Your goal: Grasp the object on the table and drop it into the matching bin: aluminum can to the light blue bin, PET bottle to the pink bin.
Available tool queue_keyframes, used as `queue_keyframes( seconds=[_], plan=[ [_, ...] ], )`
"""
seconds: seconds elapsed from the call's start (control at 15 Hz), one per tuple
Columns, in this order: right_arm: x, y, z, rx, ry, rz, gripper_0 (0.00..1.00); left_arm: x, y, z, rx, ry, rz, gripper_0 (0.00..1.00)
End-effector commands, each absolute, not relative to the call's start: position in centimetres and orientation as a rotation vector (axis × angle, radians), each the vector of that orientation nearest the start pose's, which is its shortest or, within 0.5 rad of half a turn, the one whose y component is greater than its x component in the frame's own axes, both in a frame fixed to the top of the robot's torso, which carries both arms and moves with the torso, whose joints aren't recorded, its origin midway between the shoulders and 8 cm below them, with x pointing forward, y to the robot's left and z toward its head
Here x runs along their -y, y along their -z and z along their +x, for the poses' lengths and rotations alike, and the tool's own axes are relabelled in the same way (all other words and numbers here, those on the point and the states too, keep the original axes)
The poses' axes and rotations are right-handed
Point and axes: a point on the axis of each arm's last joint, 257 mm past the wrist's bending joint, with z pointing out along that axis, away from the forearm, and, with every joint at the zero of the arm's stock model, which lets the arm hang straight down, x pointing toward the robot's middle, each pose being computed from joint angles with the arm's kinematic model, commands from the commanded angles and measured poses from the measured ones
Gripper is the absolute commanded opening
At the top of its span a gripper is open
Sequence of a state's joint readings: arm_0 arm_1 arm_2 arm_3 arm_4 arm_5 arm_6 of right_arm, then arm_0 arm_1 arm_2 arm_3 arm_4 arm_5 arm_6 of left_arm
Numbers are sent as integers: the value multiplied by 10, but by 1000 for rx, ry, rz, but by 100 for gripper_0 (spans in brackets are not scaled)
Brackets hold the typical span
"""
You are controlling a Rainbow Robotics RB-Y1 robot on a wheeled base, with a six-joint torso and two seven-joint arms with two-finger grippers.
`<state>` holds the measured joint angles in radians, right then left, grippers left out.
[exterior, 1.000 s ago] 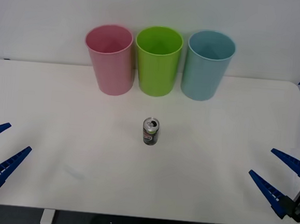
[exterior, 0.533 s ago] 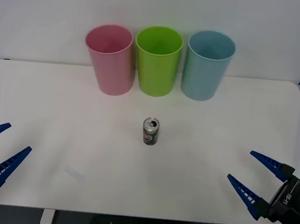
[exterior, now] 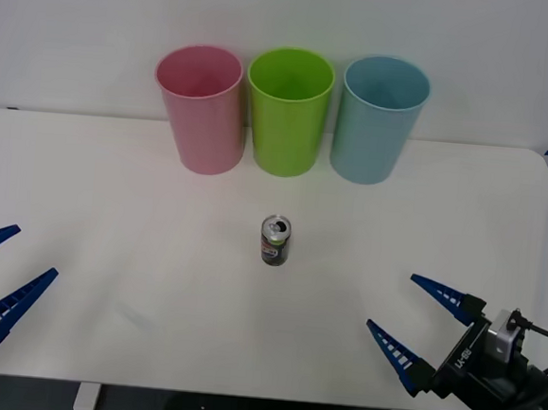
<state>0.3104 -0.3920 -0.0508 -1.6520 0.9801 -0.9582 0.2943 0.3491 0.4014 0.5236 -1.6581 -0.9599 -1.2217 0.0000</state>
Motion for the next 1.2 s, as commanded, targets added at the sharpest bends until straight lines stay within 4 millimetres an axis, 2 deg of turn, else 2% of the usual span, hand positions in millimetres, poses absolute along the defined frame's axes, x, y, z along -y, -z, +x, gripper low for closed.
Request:
queue_keyframes(
  seconds=[0.07, 0.93, 1.2],
  plan=[
    [164, 247, 375, -1433, -579, -665, 100, -330, 169, 342, -1441, 567, 465, 100],
    [101, 289, 445, -1473, -529, -624, 100, -330, 169, 342, -1441, 567, 465, 100],
    [87, 294, 469, -1489, -512, -604, 100, -330, 169, 342, -1441, 567, 465, 100]
  ],
)
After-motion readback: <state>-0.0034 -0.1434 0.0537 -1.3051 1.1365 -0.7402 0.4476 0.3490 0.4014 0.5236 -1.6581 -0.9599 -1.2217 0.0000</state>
